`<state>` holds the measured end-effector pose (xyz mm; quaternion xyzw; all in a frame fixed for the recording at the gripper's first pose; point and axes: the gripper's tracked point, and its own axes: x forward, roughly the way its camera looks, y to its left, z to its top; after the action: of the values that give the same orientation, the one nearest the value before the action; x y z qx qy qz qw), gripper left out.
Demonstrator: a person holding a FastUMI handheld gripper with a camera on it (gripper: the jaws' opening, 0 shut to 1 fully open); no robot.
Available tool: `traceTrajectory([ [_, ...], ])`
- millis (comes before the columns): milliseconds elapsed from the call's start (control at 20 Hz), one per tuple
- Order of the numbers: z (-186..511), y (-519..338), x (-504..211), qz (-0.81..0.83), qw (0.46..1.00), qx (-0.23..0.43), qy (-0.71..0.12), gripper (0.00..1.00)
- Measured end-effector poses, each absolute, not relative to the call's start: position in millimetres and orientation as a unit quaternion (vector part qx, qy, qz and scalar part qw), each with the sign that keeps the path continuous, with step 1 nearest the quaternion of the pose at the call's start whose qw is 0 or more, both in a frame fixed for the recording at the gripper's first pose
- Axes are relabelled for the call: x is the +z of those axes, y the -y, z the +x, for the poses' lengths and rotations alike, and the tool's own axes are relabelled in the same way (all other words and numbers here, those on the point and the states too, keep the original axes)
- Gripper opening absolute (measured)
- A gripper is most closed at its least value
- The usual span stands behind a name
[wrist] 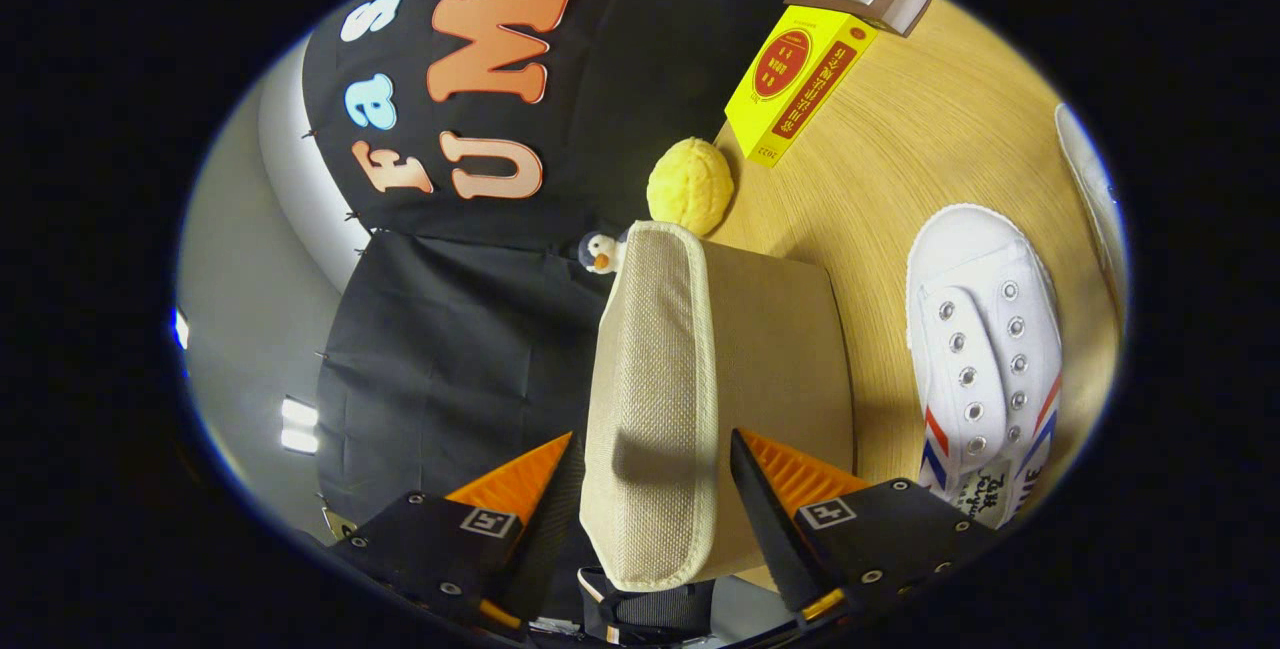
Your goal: Open the storage box then place both shoes into the box .Put the left shoe in first, then the right shoe, with the right side of both shoes facing outward in a uniform manner.
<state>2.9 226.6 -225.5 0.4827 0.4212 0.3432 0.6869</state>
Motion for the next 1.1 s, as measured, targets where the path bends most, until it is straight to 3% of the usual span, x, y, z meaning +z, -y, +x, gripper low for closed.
traceTrajectory([
  [100, 2.5, -221.8, -222.8, 0.477, 0.694, 0.340, -0.417, 0.75],
  [250, 4.6, -211.9, -207.6, 0.487, 0.700, 0.338, -0.399, 0.42],
  [450, 7.5, -205.6, -171.8, 0.488, 0.716, 0.342, -0.365, 0.06],
  [550, 5.5, -209.5, -150.6, 0.478, 0.726, 0.347, -0.353, 0.01],
  [1100, -12.4, -306.3, -39.6, 0.373, 0.769, 0.421, -0.306, 0.03],
])
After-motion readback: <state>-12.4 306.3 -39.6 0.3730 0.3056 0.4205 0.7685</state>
